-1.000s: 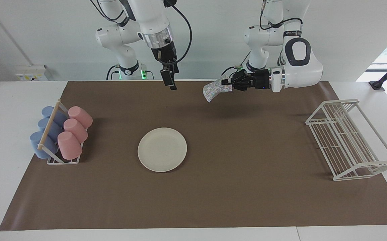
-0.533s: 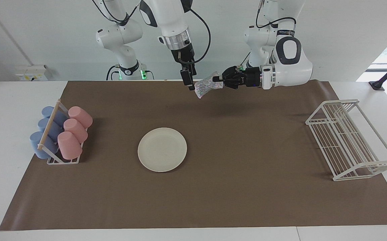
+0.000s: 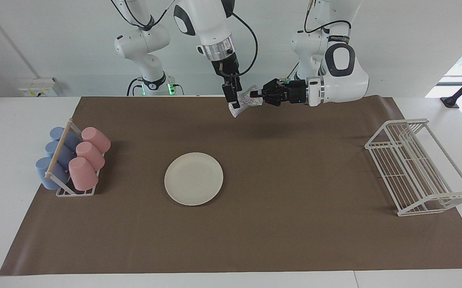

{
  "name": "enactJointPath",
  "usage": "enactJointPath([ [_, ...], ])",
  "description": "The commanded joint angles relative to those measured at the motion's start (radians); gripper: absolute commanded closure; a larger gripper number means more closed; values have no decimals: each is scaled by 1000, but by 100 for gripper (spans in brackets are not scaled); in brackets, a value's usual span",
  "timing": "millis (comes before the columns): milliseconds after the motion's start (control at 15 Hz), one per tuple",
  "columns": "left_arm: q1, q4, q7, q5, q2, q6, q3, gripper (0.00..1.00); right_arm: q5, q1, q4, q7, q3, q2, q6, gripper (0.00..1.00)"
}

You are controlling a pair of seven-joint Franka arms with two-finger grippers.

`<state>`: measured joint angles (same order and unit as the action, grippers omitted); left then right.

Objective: Wipe plate with sponge
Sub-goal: 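Carry the sponge toward the plate while the right gripper reaches to meet it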

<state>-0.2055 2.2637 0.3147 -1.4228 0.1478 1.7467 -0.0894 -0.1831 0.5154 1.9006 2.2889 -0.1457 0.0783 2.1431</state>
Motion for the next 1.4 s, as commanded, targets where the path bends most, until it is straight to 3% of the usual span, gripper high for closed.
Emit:
enactJointPath([
  [0, -17, 34, 14, -31, 32, 25, 10, 100, -18, -8, 34, -9, -6, 8, 24, 0],
  [400, -17, 34, 14, -33, 33, 14, 10, 100, -16, 25, 54, -23, -6, 6, 34, 2],
  [467, -15, 34, 14, -33, 33, 13, 11, 100, -16, 25, 54, -31, -6, 5, 40, 14],
  [600, -11, 34, 12, -33, 33, 7, 13, 100, -16, 23, 52, -86, -6, 1, 40, 55],
  [733, -6, 34, 12, -31, 33, -1, 13, 100, -18, 23, 51, -92, -6, 0, 46, 79],
  [800, -6, 34, 12, -33, 33, -1, 14, 100, -16, 23, 49, -88, -6, -2, 55, 100],
  [1200, -15, 28, 12, -31, 32, 2, 14, 100, -19, 25, 48, -83, -6, -8, 84, 100],
  [1267, -17, 25, 3, -30, 33, 13, 10, 91, -19, 25, 46, -83, -6, -8, 84, 100],
  [1333, -18, 22, -26, -28, 41, 14, 7, 30, -19, 25, 46, -85, -6, -8, 84, 100],
])
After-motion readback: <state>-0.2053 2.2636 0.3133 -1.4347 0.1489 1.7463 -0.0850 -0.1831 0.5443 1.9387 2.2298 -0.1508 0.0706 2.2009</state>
